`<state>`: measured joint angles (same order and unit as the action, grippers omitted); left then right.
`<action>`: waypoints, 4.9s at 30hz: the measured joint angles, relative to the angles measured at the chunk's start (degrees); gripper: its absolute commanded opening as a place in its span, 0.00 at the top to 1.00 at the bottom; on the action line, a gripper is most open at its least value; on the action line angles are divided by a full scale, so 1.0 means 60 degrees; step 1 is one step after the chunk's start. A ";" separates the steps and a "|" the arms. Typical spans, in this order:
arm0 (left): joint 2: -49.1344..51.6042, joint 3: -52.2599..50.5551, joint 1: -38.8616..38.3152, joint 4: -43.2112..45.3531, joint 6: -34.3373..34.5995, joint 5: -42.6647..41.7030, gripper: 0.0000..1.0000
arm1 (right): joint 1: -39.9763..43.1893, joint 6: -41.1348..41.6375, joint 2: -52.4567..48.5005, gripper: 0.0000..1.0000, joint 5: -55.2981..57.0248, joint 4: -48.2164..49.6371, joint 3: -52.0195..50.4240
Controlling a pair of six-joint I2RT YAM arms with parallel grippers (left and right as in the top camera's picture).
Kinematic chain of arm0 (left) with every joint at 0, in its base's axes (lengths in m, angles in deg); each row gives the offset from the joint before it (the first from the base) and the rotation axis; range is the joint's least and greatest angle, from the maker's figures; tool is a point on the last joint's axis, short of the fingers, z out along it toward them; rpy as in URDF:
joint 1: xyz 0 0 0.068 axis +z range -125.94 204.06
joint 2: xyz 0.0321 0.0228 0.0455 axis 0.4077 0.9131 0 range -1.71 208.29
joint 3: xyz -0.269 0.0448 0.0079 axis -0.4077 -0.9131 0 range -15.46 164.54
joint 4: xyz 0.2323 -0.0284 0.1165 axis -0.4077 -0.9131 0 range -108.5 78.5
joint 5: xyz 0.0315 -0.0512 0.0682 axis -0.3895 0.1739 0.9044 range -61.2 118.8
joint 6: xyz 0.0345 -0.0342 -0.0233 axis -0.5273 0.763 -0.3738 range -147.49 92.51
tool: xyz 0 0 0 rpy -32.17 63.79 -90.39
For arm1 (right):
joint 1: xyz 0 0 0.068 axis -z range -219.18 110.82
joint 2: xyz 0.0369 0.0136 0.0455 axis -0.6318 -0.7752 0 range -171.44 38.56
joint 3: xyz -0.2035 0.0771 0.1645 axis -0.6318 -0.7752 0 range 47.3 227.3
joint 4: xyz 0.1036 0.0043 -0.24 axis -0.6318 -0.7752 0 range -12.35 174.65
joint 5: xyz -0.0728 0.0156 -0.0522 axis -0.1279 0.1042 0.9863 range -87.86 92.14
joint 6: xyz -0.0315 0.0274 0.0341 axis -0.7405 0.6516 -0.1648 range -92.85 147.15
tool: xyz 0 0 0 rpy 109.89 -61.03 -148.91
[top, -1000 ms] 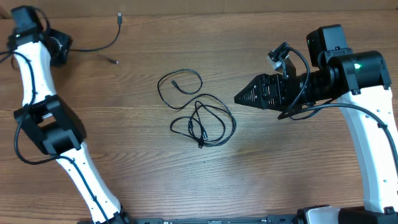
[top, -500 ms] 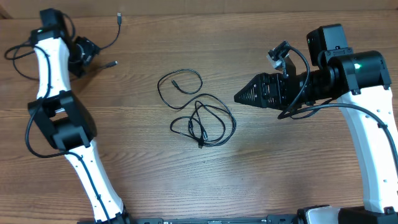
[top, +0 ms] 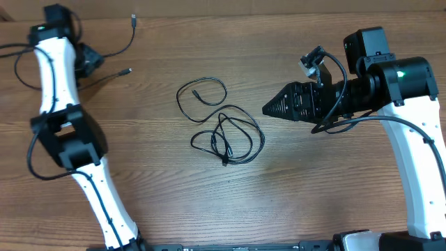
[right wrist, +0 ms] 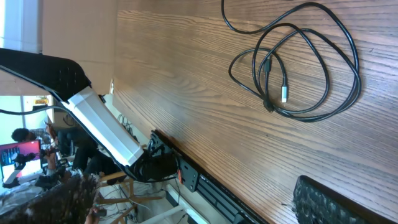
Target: Untangle cables
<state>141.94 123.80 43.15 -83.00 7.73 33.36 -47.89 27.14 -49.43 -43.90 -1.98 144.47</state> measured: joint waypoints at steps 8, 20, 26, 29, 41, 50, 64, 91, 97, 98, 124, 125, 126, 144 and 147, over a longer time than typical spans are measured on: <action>-0.0047 -0.1290 0.1078 0.0390 0.0168 -0.0841 0.48 | 0.0000 0.0004 0.0000 0.00 0.0000 0.0182 0.0000; -0.0277 -0.3129 0.0787 0.2965 0.0379 -0.2004 0.92 | 0.0000 0.0000 0.0000 0.00 0.0000 0.0178 0.0000; -0.0408 -0.3825 0.0517 0.4838 0.0372 -0.2251 0.96 | 0.0000 0.0000 0.0000 0.00 0.0000 -0.0011 0.0000; -0.0419 -0.4080 0.0339 0.5719 0.0182 -0.2295 0.96 | 0.0000 0.0004 0.0000 0.00 0.0004 -0.0200 0.0000; -0.0193 -0.2994 -0.0313 0.3989 -0.1949 -0.1002 0.91 | 0.0000 0.0000 0.0000 0.00 0.0004 -0.0492 0.0000; -0.0007 0.0474 0.0503 0.1056 -0.1668 -0.0080 0.96 | 0.0000 0.0000 0.0000 0.00 0.0004 -0.0350 0.0000; 0.0095 -0.2051 0.1708 0.2087 -0.1362 0.0357 0.96 | 0.0000 -0.0146 0.0000 0.00 0.0004 -0.0313 0.0000; 0.0761 -0.2616 0.1785 0.6160 -0.1894 -0.0903 0.96 | 0.0000 -0.0178 0.0000 0.00 0.0004 -0.0820 0.0000; 0.1341 -0.1501 0.1960 0.6091 -0.2313 -0.3457 0.96 | 0.0000 -0.0178 0.0000 0.00 0.0004 -0.0816 0.0000; 0.1464 -0.1315 0.1934 0.6058 -0.2346 -0.3814 0.96 | 0.0000 -0.0178 0.0000 0.00 0.0004 -0.0823 0.0000; 0.1650 0.4473 0.0554 -0.2685 -0.2153 -0.5843 0.30 | 0.0000 -0.0178 0.0000 0.00 0.0506 -0.0747 0.0000; 0.1650 0.4473 0.0386 -0.2907 -0.2157 -0.5257 0.25 | 0.0000 -0.0178 0.0000 0.00 0.0503 -0.0743 0.0000; 0.1650 0.4473 0.0204 -0.3067 -0.2157 -0.4707 0.13 | 0.0000 -0.0175 0.0000 0.00 0.0503 -0.0750 0.0000; 0.1643 0.0903 -0.0576 0.0153 0.0707 -0.1067 0.10 | 0.0000 -0.0182 0.0000 0.00 0.0572 -0.0750 0.0000; 0.1588 0.0732 -0.0579 0.0798 0.0736 -0.0973 0.21 | 0.0000 -0.0186 0.0000 0.00 0.0630 -0.0780 0.0000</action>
<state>151.47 128.19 39.68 -78.22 12.15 27.52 -47.89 26.02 -49.43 -40.12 -6.66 144.47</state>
